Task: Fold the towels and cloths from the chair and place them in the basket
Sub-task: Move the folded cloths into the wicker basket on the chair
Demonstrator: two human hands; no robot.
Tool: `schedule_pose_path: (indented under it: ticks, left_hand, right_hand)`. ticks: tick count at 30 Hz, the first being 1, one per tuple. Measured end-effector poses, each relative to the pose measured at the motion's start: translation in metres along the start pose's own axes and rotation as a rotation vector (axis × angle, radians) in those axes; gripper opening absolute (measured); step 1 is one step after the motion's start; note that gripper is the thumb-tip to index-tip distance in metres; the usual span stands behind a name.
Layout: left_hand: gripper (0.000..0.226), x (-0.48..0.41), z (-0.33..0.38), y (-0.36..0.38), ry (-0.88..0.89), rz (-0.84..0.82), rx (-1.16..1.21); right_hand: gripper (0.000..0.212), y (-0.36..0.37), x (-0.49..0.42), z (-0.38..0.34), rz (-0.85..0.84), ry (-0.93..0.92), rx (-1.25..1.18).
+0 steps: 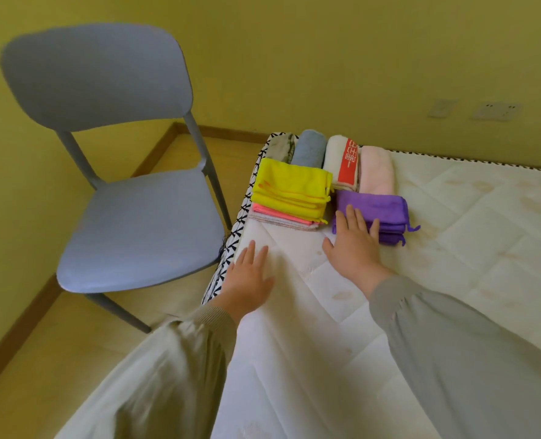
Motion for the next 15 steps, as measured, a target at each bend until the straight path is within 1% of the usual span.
schedule_pose_path:
  ticks: [3, 6, 9, 12, 15]
  left_hand:
    - [0.069, 0.022, 0.004, -0.04, 0.034, 0.113, -0.059]
    - [0.07, 0.046, 0.009, -0.085, 0.038, 0.24, -0.063]
    - [0.071, 0.079, 0.014, -0.135, 0.043, 0.403, -0.066]
    - [0.069, 0.127, 0.016, -0.186, 0.065, 0.562, -0.106]
    - [0.069, 0.18, 0.012, -0.23, 0.091, 0.687, -0.158]
  right_hand:
    - [0.063, -0.033, 0.013, -0.024, 0.072, -0.042, -0.053]
    - [0.064, -0.07, 0.025, -0.046, 0.121, -0.09, -0.05]
    - [0.066, -0.113, 0.039, -0.07, 0.178, -0.124, -0.074]
    - [0.065, -0.164, 0.059, -0.099, 0.247, -0.177, -0.099]
    - [0.064, -0.212, 0.084, -0.136, 0.326, -0.234, -0.078]
Point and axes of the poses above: each hand's wrist, its own x-axis away from the middle knuckle, its own y-axis out of the palm, z = x × y, the point moved 8 cm from there along -x, towards the middle knuckle, and after that the axes turned 7 degrees about -y, right-handed, at the moved point
